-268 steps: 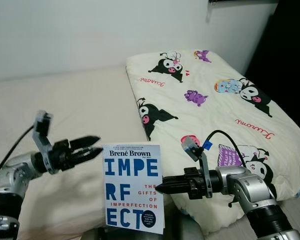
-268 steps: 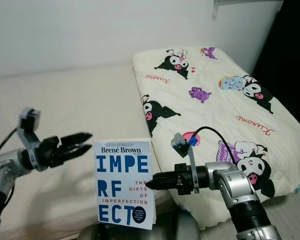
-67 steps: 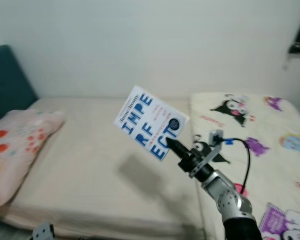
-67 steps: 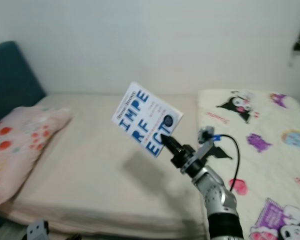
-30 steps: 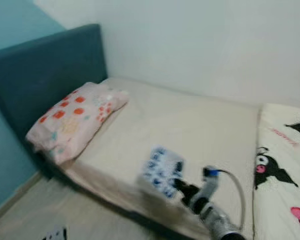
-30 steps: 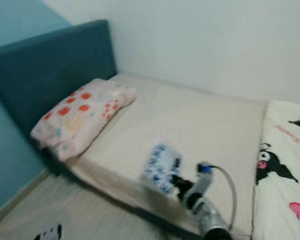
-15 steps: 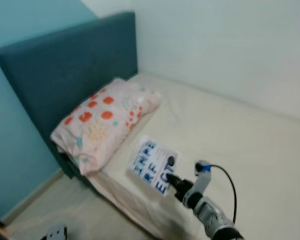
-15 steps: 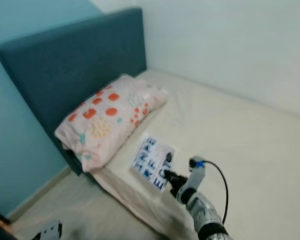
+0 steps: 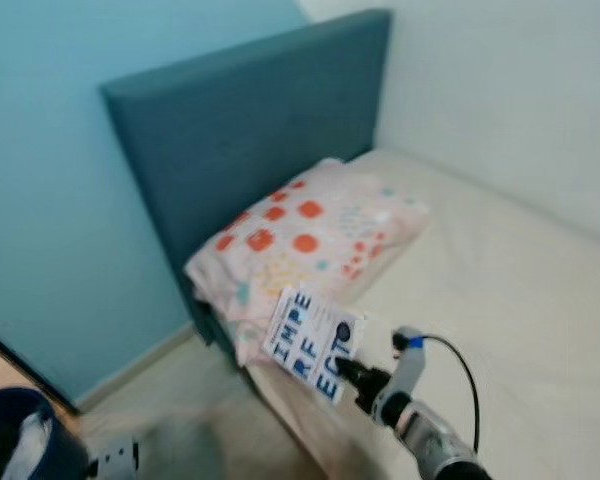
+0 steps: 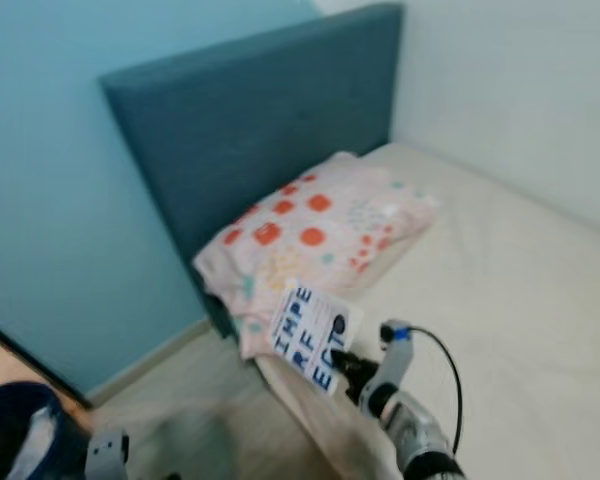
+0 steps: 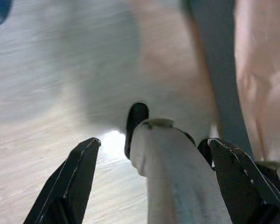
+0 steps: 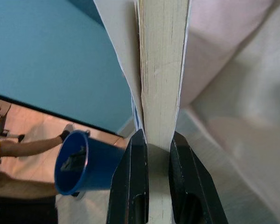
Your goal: Clean up the room
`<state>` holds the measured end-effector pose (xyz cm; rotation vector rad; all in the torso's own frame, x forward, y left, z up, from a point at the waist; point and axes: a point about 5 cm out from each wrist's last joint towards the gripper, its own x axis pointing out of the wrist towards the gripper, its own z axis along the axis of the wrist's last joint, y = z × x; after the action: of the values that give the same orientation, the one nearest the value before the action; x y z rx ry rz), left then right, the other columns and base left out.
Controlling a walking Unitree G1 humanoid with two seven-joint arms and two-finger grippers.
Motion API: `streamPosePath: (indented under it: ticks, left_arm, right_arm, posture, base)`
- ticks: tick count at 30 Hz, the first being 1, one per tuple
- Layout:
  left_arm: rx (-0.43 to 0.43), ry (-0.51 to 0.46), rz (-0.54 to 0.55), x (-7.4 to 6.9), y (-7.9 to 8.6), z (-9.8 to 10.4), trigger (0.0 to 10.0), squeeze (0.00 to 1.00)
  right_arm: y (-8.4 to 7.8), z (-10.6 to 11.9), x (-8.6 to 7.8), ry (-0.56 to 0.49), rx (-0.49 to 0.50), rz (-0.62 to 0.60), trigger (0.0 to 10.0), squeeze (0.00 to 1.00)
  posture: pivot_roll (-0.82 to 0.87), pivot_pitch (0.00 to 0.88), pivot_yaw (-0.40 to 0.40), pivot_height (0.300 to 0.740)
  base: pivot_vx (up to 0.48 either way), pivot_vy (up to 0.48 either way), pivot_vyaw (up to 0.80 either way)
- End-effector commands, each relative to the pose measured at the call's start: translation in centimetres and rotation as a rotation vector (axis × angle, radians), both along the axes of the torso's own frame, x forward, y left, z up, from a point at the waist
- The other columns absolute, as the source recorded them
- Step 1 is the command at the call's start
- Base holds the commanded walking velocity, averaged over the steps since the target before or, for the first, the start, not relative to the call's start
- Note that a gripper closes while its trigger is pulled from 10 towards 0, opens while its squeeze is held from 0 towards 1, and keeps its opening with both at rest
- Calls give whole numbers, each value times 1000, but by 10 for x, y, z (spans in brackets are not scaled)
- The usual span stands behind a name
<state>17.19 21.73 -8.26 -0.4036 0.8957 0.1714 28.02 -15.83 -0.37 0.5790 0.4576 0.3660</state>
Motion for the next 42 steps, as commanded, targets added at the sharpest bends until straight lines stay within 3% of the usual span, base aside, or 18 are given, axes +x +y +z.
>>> streamPosePath:
  ticks: [1,5,24,26,31,35,42]
  left_arm:
    - [-1,39,-9,-10,0,-5,10000,0]
    - [1,43,-10,-11,0,-5,10000,0]
    - [1,45,-20,-11,-1,-5,10000,0]
    - [0,46,-21,-12,-1,-6,10000,0]
    - [-20,45,-79,-13,-5,-6,10000,0]
    - [-33,46,-52,-14,-5,-7,10000,0]
    - [-14,51,-27,-16,-3,-7,10000,0]
  right_arm:
    - [-8,-2,-4,0,5,-15,10000,0]
    - [-7,-4,-6,8,6,-8,10000,0]
    - [-9,1,-4,-36,19,-8,10000,0]
    - [-12,0,-4,-27,10,-38,10000,0]
    - [-38,-4,-2,56,-62,-256,10000,0]
    - [-53,-7,-5,111,-136,-360,10000,0]
    - [-61,-11,-10,149,-111,-445,10000,0]
  posture:
    - [-154,69,19,684]
    - [-153,72,19,684]
    - [-152,85,17,684]
    - [-152,85,17,684]
    - [-155,91,17,684]
    - [-156,94,14,684]
    - [-157,103,7,684]
  base:
    - [0,0,0]
    - [0,0,0]
    - [0,0,781]
    - [0,0,781]
    - [0,-348,0]
    - [0,-428,0]
    - [0,-60,0]
